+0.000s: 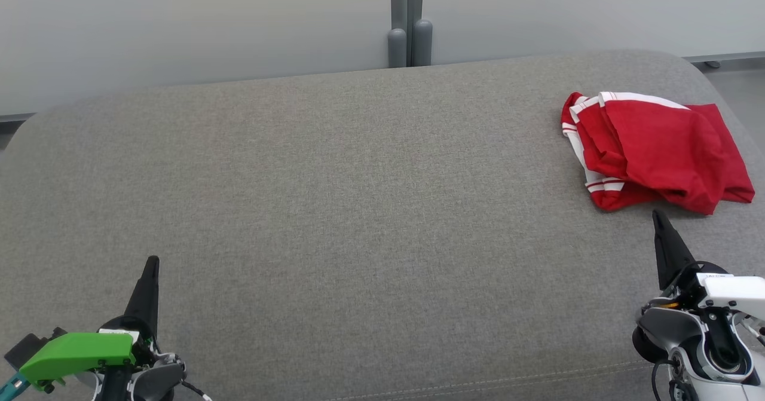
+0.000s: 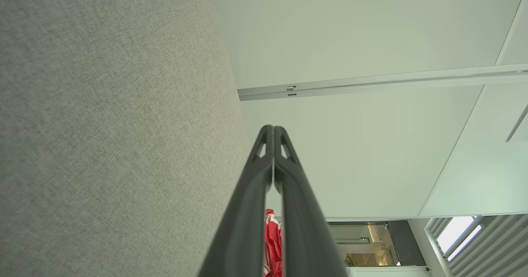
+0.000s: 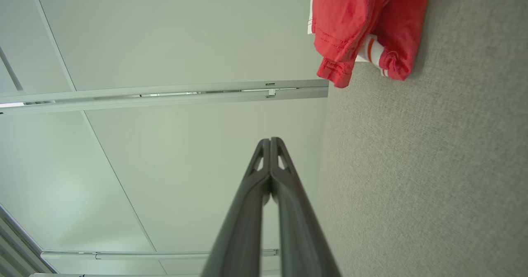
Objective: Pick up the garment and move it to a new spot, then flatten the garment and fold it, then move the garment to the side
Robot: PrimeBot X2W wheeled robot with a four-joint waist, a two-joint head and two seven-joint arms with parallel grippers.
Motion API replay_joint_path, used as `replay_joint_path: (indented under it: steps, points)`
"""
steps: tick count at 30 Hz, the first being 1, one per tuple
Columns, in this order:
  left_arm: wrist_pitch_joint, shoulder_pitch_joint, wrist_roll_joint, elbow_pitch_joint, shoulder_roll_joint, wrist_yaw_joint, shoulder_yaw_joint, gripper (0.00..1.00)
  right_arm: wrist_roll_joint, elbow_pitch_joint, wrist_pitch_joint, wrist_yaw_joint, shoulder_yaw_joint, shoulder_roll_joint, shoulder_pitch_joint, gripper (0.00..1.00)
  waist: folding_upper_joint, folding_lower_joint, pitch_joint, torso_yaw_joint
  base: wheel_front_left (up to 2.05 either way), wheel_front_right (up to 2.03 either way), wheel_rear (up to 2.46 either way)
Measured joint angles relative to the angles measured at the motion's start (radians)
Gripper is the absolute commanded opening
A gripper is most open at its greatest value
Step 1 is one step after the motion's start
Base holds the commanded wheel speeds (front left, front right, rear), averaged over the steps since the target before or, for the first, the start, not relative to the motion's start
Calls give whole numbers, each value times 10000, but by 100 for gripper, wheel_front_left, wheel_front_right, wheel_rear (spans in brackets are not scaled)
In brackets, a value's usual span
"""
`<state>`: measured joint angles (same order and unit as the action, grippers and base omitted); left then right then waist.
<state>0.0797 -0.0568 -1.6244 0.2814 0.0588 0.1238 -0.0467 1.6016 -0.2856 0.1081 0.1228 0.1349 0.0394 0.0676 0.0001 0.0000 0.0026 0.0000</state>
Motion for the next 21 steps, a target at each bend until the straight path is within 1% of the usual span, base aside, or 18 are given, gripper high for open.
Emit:
replay_joint_path:
  steps: [21]
  points:
    - [2,0,0,-4,-4,0,-13,0,0,23,0,0,0,0,0,0,0,0,1,1,0,0,0]
